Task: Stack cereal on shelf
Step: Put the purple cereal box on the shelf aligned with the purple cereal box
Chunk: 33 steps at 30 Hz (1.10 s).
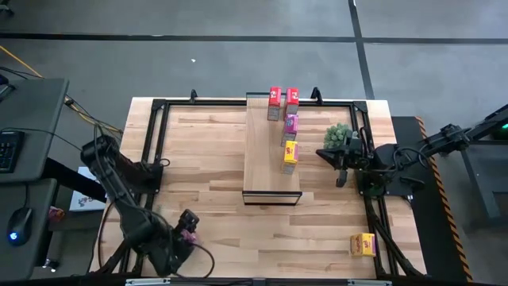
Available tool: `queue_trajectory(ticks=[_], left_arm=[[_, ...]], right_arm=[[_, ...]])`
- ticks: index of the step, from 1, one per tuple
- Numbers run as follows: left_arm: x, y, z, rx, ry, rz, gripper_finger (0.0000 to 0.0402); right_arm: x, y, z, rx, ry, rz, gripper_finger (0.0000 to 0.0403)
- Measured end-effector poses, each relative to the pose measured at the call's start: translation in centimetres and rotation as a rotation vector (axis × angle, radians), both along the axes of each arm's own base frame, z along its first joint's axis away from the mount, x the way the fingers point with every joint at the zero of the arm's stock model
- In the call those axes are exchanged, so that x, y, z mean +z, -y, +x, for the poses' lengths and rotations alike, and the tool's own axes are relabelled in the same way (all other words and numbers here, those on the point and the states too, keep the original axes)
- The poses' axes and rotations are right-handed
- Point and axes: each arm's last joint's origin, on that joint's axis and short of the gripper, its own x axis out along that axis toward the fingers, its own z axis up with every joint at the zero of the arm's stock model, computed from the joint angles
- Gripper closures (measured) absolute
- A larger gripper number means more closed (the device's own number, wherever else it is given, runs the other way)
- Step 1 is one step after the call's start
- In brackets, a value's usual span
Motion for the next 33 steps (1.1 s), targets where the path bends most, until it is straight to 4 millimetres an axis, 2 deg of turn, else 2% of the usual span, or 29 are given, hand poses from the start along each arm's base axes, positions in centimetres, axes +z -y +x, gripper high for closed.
queue_trajectory(ticks=[6,14,20,27,33], left_arm=[[-1.5,0.4,-0.1,-0.102,-0.058,0.109,0.008],[-3.2,0.1,1.7,-0.104,-0.105,0.168,0.008],[-4.1,-0.4,2.7,-0.086,-0.177,0.145,0.008],[-5.6,-1.1,2.4,-0.078,-0.261,0.126,0.0081],[-5.8,-0.9,2.5,-0.08,-0.257,0.089,0.011]], right_arm=[[-0.3,-0.2,0.4,-0.005,-0.024,-0.009,0.0403],[-0.8,-0.4,1.1,-0.005,-0.062,-0.023,0.0403],[-1.0,-0.5,1.3,-0.003,-0.075,-0.029,0.0403],[-1.0,-0.5,1.3,-0.003,-0.075,-0.029,0.0403],[-1.0,-0.5,1.3,-0.003,-0.075,-0.029,0.0403]])
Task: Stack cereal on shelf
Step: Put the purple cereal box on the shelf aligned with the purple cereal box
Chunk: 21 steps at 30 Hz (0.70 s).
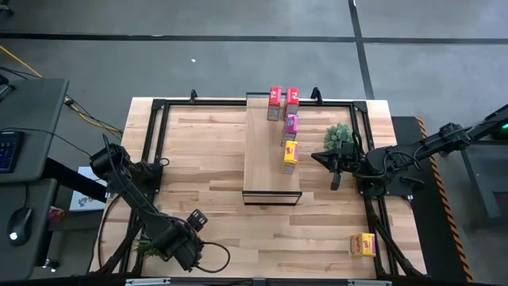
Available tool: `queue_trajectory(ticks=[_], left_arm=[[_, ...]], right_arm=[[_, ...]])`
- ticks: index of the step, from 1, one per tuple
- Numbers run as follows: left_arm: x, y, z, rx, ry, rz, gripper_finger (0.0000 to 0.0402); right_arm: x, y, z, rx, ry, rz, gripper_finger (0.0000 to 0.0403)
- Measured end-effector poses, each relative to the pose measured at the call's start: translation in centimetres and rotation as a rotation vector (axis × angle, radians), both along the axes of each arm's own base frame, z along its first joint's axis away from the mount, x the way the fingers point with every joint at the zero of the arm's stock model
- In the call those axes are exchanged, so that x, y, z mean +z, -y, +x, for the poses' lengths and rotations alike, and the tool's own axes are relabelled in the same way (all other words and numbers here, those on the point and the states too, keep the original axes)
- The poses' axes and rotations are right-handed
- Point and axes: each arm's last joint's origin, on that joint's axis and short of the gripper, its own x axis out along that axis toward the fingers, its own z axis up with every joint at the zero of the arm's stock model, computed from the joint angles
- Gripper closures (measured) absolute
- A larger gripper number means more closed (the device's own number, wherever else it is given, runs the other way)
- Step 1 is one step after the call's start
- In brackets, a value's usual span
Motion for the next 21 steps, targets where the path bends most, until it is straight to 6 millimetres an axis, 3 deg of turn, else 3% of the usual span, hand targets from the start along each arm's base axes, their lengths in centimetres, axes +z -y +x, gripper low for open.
queue_trajectory(ticks=[6,10,16,21], left_arm=[[0.4,0.0,0.0,0.015,0.014,-0.027,0.0167],[2.1,-0.6,-0.4,0.063,0.057,-0.073,0.0205],[7.3,-3.1,-1.2,0.197,0.266,-0.165,0.0247],[13.2,-6.2,-2.0,0.241,0.497,-0.169,0.0264]], right_arm=[[0.0,0.0,0.0,-0.001,0.001,0.001,0.0403],[0.0,0.0,0.0,0.0,0.0,0.001,0.0403],[0.0,0.0,0.0,-0.001,0.001,0.001,0.0403],[0.0,0.0,0.0,-0.001,0.0,0.0,0.0403]])
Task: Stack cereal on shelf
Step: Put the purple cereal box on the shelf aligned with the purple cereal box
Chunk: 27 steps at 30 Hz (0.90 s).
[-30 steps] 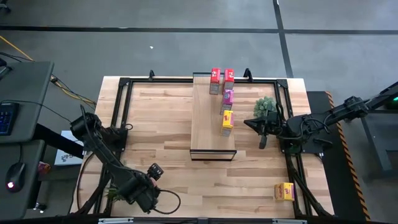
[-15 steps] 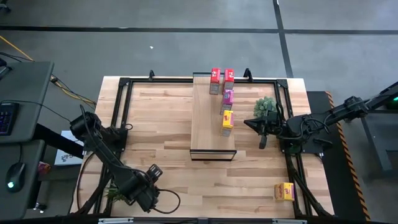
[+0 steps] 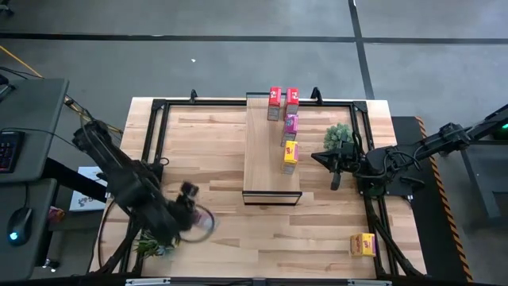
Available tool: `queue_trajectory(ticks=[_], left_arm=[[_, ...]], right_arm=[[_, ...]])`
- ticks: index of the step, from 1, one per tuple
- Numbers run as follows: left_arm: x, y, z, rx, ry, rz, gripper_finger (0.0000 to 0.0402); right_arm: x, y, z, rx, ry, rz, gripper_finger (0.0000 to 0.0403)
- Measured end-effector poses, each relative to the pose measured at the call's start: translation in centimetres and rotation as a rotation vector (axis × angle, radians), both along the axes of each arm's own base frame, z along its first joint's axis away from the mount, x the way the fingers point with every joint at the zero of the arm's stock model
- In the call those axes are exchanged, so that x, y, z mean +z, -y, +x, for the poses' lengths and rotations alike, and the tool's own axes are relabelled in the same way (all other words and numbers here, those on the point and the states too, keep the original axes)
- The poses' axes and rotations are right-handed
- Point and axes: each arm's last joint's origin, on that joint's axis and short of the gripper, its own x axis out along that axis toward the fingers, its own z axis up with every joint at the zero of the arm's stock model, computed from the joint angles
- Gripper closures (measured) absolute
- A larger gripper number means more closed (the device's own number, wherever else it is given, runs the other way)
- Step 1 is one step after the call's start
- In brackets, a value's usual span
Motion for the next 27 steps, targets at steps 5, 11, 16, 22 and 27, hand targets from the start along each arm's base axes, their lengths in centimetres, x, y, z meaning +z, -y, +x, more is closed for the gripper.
queue_trajectory(ticks=[5,11,16,22,27], left_arm=[[6.1,-4.1,-0.4,0.157,0.294,0.131,0.0268],[9.2,-9.3,3.4,0.31,0.323,0.154,0.0268],[8.9,-12.9,8.3,0.339,0.204,0.112,0.0268],[7.8,-16.7,13.4,0.409,0.129,0.108,0.0268],[7.2,-20.0,16.0,0.557,0.129,0.081,0.0268]], right_arm=[[0.0,0.0,0.0,0.0,0.0,0.0,0.0403],[0.0,0.0,0.0,0.0,0.0,0.0,0.0402],[0.0,0.0,0.0,0.0,0.0,0.0,0.0402],[0.0,0.0,0.0,0.0,-0.002,0.0,0.0402],[-0.1,0.0,0.0,0.0,-0.014,-0.003,0.0402]])
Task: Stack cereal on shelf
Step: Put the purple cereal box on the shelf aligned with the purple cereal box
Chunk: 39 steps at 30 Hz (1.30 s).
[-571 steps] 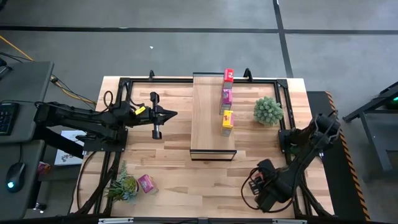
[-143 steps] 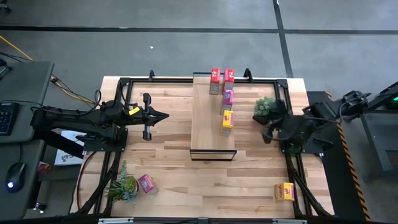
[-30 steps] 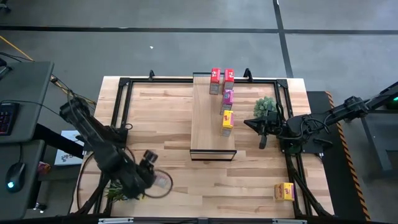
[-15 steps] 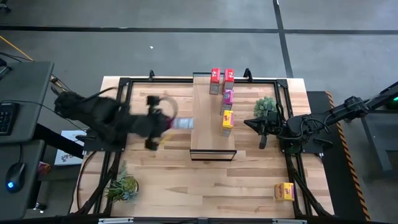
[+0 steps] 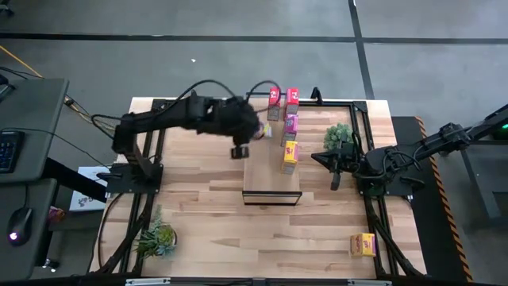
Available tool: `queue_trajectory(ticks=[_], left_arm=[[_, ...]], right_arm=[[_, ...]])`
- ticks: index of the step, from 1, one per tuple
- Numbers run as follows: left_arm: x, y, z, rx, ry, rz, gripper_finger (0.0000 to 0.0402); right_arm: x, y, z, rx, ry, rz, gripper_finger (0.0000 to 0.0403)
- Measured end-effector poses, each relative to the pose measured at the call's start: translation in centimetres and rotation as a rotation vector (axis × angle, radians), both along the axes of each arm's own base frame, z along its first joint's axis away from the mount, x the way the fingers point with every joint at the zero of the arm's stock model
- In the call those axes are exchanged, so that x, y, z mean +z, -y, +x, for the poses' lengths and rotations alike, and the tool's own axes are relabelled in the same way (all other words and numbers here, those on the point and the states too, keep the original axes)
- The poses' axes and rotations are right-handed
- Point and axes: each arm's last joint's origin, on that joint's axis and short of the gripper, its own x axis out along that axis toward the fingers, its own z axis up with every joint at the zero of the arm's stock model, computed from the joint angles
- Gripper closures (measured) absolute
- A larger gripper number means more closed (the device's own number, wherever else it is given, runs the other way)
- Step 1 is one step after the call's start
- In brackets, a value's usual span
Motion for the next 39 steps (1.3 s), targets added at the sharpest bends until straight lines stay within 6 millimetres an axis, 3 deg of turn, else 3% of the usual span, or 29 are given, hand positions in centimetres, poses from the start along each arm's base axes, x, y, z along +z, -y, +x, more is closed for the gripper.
queue_trajectory(ticks=[5,13,29,39], left_arm=[[-0.2,-2.2,0.9,0.055,0.022,-0.082,0.0268],[-0.9,-4.2,1.2,0.047,0.017,-0.139,0.0268],[-1.7,-4.5,2.1,0.02,0.004,-0.121,0.0268],[-3.6,-4.8,3.6,0.016,-0.042,-0.124,0.0268]], right_arm=[[-0.1,0.0,0.0,-0.002,-0.005,0.012,0.0402],[-0.4,0.0,-0.1,-0.006,-0.027,0.028,0.0402],[-0.4,0.0,-0.1,-0.006,-0.03,0.027,0.0402],[-0.4,0.0,-0.1,-0.007,-0.028,0.034,0.0402]])
